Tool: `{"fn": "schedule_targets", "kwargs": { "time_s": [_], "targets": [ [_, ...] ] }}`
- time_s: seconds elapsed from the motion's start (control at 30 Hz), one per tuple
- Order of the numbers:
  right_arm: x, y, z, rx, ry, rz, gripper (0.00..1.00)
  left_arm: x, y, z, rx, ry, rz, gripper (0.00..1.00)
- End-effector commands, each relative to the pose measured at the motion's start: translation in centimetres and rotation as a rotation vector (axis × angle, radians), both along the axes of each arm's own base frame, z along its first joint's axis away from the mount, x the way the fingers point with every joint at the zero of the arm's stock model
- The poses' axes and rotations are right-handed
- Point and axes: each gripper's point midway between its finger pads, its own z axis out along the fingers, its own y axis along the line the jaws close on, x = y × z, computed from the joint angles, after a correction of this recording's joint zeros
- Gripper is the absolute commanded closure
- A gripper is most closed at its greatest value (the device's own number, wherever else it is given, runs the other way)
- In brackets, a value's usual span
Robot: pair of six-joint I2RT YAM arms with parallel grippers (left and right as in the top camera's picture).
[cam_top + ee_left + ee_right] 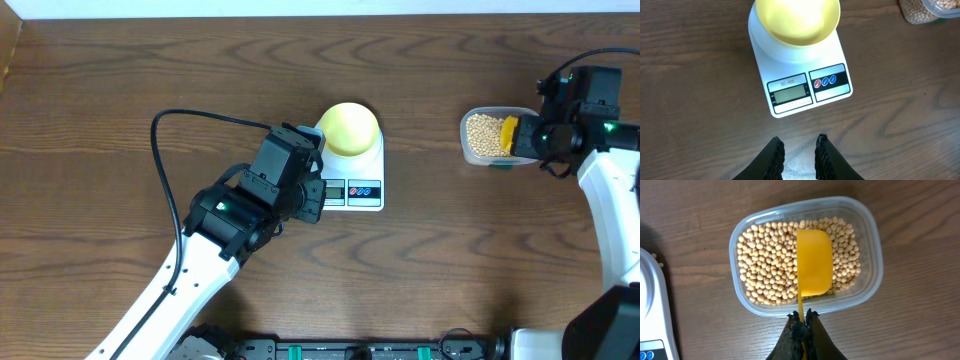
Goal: Scoop item into bowl and weigh 50g on scale
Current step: 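Lower the yellow scoop into the bean tub with the right gripper, then reach the left gripper to the scale's front buttons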
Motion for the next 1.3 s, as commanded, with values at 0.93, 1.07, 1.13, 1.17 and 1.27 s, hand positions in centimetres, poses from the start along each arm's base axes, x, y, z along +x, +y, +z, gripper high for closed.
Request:
{"fn": "schedule_targets", "kwargs": {
  "time_s": [0.93,1.07,1.13,1.17,1.27],
  "targets": [
    [0.2,-0.5,-1.1,-0.015,0.002,0.005,0.99,0.0,-0.1,0.3,-0.001,-0.004,-0.008,0.76],
    [0.2,-0.5,-1.1,-0.014,0.002,0.004,0.99,0.0,-0.1,0.3,-0.001,-0.004,-0.008,0.76],
    [0.2,-0.5,-1.1,-0.014,0.002,0.004,0.99,0.0,-0.1,0.3,-0.002,-0.004,-0.008,0.76],
    [0.2,-0.5,-1.1,-0.014,0.002,0.004,0.99,-0.1,-0.3,0.3,-0.010,0.001,-0.015,0.76],
    [0.2,-0.5,-1.1,-0.014,0.001,0.004,0.99,-0.6,-1.1,0.4,-0.048,0.021,-0.046,0.77]
  ]
}}
